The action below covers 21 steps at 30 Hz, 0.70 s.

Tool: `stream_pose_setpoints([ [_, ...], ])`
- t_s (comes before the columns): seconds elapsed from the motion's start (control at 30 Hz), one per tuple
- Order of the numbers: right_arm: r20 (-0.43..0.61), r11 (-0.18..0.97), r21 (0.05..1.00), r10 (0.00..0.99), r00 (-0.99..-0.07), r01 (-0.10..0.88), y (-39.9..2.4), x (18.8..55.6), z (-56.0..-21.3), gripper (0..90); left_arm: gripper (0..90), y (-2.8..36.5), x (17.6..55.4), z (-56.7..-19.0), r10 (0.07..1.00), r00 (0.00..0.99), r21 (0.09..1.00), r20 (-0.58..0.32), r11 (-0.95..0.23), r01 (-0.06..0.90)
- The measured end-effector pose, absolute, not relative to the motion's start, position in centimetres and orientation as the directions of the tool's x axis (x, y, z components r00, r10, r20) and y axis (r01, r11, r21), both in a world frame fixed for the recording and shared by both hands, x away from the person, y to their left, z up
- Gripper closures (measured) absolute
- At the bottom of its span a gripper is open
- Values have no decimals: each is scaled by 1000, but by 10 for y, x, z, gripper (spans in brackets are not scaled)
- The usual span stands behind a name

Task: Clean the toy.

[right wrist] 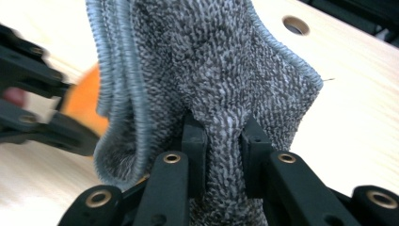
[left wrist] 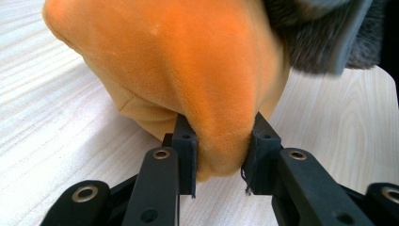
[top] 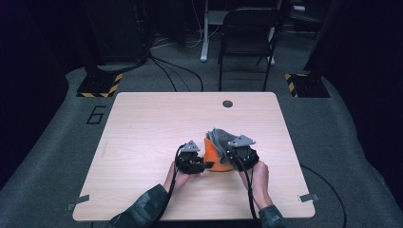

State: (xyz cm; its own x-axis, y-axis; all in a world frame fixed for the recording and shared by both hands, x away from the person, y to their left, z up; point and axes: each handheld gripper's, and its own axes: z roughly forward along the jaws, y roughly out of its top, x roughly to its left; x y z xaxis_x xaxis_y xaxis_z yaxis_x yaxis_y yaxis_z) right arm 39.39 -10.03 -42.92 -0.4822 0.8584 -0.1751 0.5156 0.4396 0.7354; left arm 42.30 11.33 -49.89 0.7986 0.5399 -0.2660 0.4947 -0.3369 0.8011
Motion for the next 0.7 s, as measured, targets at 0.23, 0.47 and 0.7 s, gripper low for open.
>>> stream_pose_setpoints([
  [0.23,-124,371,708,903,-411,601,-128,406,-443,763,698,112,422,-499,537,801,800,-264,-343,493],
  [0.47,-122,360,688,913,-388,631,-139,413,-454,763,698,113,423,-500,535,802,800,-265,-342,492],
  [0.7,-101,347,639,923,-373,686,-151,425,-478,762,696,113,423,-500,538,799,799,-269,-339,497],
])
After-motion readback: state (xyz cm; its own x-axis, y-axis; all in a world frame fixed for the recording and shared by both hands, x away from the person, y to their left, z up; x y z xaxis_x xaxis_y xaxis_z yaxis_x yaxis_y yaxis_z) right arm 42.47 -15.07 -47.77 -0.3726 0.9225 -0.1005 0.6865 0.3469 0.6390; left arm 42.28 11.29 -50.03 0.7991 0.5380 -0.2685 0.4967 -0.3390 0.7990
